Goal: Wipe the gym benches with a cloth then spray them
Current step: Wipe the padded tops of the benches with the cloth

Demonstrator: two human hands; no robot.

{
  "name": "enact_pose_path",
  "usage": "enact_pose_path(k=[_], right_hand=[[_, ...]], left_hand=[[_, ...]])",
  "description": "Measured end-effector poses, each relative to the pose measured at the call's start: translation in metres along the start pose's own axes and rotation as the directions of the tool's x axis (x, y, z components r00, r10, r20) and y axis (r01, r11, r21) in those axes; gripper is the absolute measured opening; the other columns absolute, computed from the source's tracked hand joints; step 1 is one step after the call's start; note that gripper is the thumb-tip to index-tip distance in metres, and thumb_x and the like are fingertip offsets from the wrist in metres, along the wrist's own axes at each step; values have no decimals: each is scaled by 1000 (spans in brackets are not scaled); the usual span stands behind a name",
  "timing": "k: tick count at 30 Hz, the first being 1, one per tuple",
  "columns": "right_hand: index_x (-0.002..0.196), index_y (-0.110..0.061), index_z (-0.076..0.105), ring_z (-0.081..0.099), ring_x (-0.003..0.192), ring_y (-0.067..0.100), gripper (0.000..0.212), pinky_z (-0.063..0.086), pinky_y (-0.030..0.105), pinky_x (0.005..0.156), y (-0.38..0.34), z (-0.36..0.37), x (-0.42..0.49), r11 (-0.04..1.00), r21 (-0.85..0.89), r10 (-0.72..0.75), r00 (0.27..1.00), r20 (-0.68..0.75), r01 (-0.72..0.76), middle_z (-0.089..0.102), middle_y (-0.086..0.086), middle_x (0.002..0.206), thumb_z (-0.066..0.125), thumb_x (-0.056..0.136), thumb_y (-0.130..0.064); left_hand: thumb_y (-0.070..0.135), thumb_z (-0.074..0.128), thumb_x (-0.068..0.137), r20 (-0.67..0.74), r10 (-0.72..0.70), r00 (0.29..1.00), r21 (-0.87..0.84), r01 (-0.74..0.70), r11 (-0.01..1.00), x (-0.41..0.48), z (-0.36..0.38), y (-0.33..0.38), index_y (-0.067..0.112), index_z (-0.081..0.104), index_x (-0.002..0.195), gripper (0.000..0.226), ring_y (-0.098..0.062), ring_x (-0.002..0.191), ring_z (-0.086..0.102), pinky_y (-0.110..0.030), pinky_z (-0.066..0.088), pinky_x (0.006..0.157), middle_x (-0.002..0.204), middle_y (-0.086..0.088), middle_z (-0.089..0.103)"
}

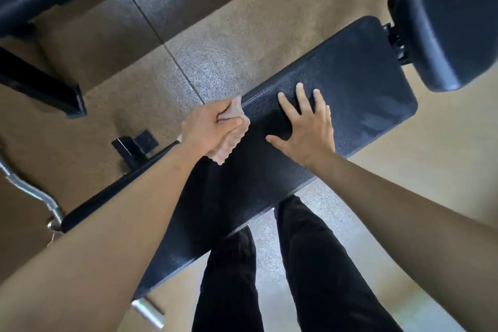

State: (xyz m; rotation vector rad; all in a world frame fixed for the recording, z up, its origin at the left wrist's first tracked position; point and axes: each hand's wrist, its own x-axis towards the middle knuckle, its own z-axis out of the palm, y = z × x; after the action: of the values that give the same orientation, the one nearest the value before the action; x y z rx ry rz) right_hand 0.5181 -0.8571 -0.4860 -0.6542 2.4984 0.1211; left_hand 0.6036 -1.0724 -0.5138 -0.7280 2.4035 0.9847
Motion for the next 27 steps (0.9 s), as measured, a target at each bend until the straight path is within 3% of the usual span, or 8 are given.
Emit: enact_pose_path(k=[2,4,7,11,15,19,24,27], right_hand=[[158,-42,7,-4,154,37,92,12,55,124,5,1,-1,1000,7,-21,1000,-2,21,-7,-1,169,50,84,-77],[158,-40,12,-2,154,36,88,12,54,124,10,3,-3,999,13,-49,999,-24,49,-3,-3,169,50,86,-74],[156,-34,27,5,154,35,80,15,54,124,20,9,-5,994,60,-90,993,-81,95,11,-4,168,57,88,-64],[144,-23,51,21,152,31,65,22,54,122,38,19,-10,959,204,-156,968,-196,196,34,0,161,69,86,-45],[131,-15,64,43,139,27,49,43,49,110,70,19,-9,900,357,-145,943,-300,252,49,5,151,74,86,-30],[134,-15,61,41,138,31,52,42,54,107,123,13,-6,931,352,11,952,-307,102,46,5,152,71,87,-34],[146,-25,48,23,147,40,65,23,61,117,184,2,2,951,276,193,962,-192,-136,31,6,161,65,87,-48],[153,-32,35,12,151,41,70,12,61,121,205,-2,6,944,265,237,964,-125,-198,21,2,165,58,90,-55]], left_hand=[[52,68,91,13,28,1000,-12,-28,1000,12,1,8,30,71,105,26,-22,92,68,-39,54,82,95,4,73],[45,71,92,25,56,998,-90,-54,994,23,2,13,23,70,94,21,-16,77,64,-29,50,71,76,8,66],[36,71,94,62,95,994,-219,-79,973,39,6,26,33,69,78,16,-4,63,53,-22,39,61,62,17,57],[43,69,92,108,88,990,-264,-57,963,60,15,42,19,69,83,26,-9,64,55,-37,48,68,69,4,65],[52,68,86,143,87,986,-337,-34,941,83,21,74,22,73,86,31,-13,68,57,-35,49,70,73,2,66],[51,73,78,200,51,979,-475,52,878,114,29,115,26,78,81,25,-21,71,65,-44,56,72,76,-2,69],[27,69,98,177,33,984,-442,49,896,145,36,175,10,67,74,29,-13,44,49,-22,38,46,58,-1,54],[23,66,100,195,30,980,-432,58,900,161,43,204,20,59,66,35,-7,33,45,-15,32,37,44,10,48]])
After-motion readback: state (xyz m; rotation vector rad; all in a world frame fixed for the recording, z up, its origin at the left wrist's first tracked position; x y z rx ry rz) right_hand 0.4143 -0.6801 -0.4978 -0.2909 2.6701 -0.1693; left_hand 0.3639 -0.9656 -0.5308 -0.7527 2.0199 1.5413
